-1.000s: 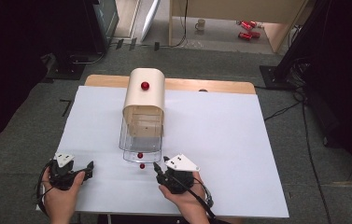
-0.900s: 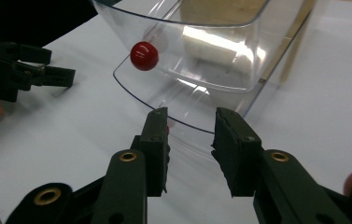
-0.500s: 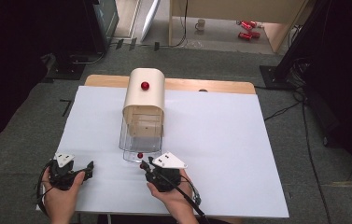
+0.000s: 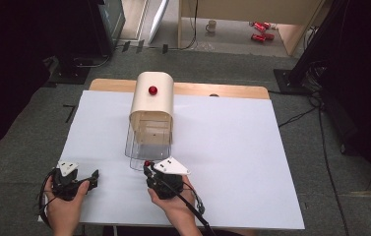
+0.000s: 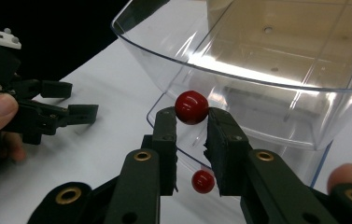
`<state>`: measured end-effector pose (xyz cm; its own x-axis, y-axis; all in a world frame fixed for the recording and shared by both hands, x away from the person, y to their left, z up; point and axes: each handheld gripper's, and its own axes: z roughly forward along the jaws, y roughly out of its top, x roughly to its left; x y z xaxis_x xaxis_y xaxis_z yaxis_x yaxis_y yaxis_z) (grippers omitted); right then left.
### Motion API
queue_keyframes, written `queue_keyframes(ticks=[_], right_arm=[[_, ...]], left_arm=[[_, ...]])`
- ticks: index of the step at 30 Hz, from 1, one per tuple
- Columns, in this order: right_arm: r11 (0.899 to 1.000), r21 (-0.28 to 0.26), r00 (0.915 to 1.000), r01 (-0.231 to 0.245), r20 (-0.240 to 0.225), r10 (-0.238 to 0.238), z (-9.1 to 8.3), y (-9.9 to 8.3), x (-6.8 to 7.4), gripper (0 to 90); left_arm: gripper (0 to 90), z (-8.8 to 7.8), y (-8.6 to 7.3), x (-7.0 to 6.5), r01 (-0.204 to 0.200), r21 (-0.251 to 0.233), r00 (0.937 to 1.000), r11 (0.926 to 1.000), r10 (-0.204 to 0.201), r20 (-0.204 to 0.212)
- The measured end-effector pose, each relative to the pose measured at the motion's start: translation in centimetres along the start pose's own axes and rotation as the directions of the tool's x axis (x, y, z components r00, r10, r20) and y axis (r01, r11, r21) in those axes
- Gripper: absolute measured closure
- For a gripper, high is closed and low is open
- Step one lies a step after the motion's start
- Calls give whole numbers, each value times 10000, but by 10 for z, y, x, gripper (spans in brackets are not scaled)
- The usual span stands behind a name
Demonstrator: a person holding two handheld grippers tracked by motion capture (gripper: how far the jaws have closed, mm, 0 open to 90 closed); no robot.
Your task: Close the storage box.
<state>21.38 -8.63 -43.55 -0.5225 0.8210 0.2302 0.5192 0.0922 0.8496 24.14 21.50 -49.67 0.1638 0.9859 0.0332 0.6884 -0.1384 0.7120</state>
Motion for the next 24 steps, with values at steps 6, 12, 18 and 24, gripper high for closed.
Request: queue_keyframes(ticks=[6,12,18,24], right_arm=[[9995,-294,9999,85,-75,-88,-6,8,2,753],[9985,-514,9998,186,102,-181,-8,20,-1,793],[9989,-439,9996,190,200,-182,2,28,-7,790],[9992,-371,9992,144,371,-130,11,37,-16,788]], left_arm=[[127,0,0,0,4,-9,10000,10000,-4,-7],[127,0,0,0,3,-9,10000,10000,-3,-4],[127,0,0,0,3,3,10000,10000,-3,2],[127,0,0,0,-12,10,10000,10000,12,-2]])
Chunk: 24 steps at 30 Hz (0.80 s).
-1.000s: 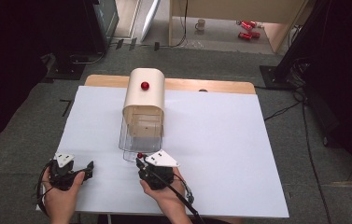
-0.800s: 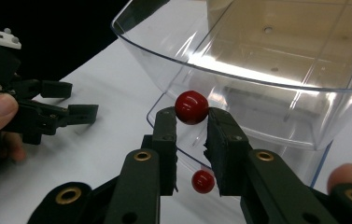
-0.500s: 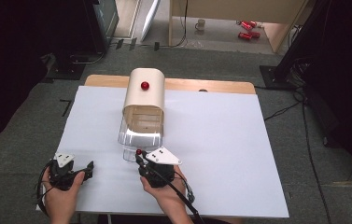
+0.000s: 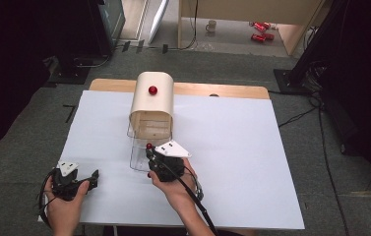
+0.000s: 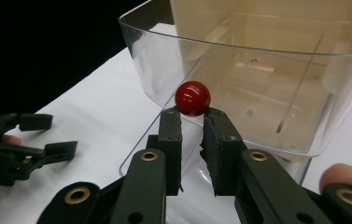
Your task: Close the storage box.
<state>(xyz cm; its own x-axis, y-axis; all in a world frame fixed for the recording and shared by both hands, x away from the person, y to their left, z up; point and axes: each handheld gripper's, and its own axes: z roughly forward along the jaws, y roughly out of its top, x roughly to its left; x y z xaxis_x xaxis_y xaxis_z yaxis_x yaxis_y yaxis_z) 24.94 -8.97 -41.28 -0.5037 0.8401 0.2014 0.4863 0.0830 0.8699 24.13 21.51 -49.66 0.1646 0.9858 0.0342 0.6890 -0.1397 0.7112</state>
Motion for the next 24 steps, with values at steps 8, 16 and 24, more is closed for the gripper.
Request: queue_keyframes(ticks=[8,16,24], right_arm=[[10000,-34,9999,-42,100,42,13,9,-12,765],[10000,-2,9998,53,187,-53,20,17,-18,754],[10000,-14,9997,39,250,-38,25,21,-22,747]], left_arm=[[127,0,0,0,29,-31,10000,10000,-29,-1],[128,0,0,0,17,-49,10000,10000,-18,-14],[128,0,0,0,14,-52,10000,10000,-14,-16]])
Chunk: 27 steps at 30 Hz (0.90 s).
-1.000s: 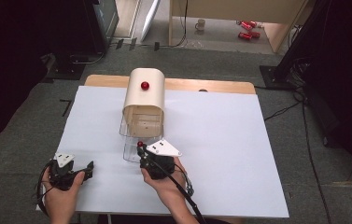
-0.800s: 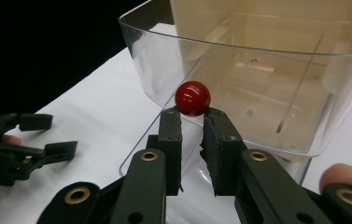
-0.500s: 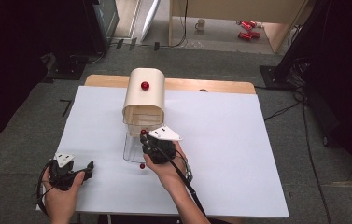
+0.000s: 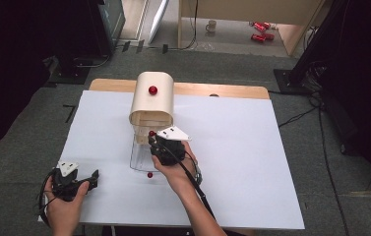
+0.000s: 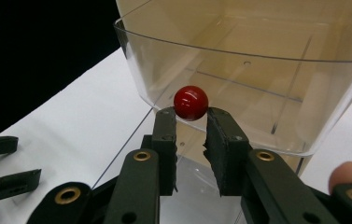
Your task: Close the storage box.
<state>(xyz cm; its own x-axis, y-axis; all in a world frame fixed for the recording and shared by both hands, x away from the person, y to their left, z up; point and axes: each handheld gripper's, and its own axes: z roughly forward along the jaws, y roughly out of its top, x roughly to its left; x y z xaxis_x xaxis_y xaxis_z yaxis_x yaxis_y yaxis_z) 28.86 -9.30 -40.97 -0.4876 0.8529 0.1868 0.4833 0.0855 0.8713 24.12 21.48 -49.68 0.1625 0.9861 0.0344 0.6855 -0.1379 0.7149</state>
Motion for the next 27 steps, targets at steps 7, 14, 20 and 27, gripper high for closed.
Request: queue_keyframes(ticks=[7,14,20,27], right_arm=[[10000,0,10000,30,-15,-30,5,3,-5,739],[9998,175,9998,-19,-195,22,-2,-2,-2,645],[9989,458,9980,58,-631,-29,-20,-27,7,592],[9989,456,9966,135,-823,-97,-49,-56,20,579]], left_arm=[[128,0,0,0,1,4,10000,10000,-1,1],[128,0,0,0,9,2,10000,10000,-9,5],[128,0,0,0,23,-1,10000,10000,-23,7],[128,0,0,0,-20,10,10000,10000,20,-5]])
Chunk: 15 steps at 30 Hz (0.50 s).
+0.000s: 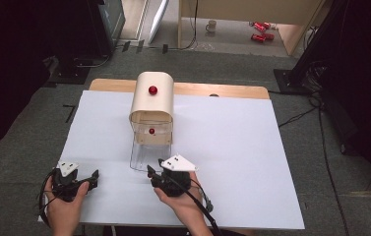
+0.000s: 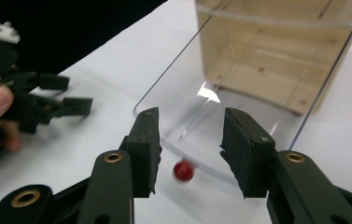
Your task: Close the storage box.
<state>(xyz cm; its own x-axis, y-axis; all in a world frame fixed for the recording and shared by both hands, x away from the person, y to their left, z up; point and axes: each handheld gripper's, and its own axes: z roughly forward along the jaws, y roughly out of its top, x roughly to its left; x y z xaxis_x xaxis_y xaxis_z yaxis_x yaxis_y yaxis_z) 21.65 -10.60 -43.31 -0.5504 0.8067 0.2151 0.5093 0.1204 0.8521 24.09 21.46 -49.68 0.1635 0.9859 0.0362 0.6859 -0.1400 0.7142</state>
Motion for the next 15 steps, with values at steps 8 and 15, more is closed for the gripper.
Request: queue_keyframes(ticks=[8,15], right_arm=[[9997,158,9992,-205,-349,211,-12,-25,14,595],[9989,428,9984,-206,-511,228,-5,-41,20,633]], left_arm=[[129,0,0,0,7,-2,10000,10000,-7,-1],[129,0,0,0,9,-9,10000,10000,-9,-1]])
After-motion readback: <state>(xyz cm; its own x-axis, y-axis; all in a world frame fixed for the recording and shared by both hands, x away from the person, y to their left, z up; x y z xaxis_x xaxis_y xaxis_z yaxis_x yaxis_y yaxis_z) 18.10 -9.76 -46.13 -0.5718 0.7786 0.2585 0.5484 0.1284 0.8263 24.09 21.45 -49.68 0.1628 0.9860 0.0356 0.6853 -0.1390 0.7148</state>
